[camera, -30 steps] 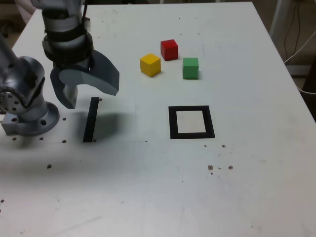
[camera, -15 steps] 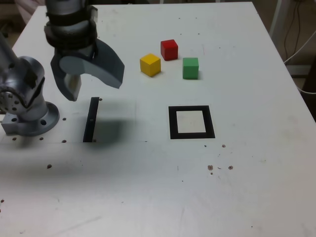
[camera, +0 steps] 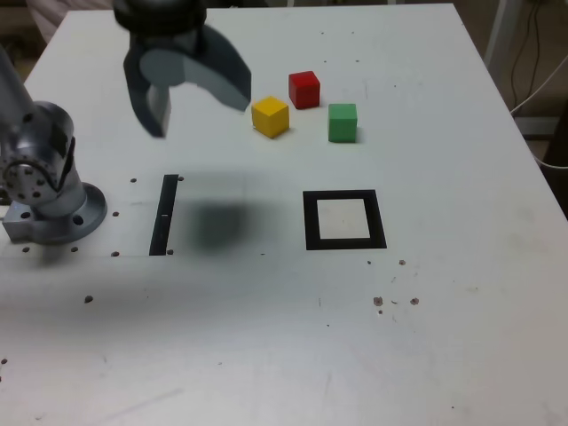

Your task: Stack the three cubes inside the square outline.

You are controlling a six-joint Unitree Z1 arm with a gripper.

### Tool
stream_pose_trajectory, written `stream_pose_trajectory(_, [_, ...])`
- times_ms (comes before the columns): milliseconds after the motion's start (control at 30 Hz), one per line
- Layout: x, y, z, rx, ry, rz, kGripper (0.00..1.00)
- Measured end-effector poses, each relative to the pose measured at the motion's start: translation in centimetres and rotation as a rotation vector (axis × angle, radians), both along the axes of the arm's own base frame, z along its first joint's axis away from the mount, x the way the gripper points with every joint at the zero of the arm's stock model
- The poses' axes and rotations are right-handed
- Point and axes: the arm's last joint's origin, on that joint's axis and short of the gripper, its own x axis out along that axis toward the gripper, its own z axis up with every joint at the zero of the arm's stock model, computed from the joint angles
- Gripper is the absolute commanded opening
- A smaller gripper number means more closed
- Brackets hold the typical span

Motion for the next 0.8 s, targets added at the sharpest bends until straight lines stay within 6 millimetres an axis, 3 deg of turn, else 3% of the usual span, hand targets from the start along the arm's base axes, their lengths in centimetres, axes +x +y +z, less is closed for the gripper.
stream_pose_trajectory(333, [2.6, 4.4, 3.7, 0.012, -0.018, 0.024, 1.00])
stream_pose_trajectory(433, [3.7, 6.7, 4.0, 0.031, 0.004, 0.047, 1.00])
stream_pose_trajectory(800, [6.5, 12.2, 4.0, 0.045, 0.027, 0.076, 1.00])
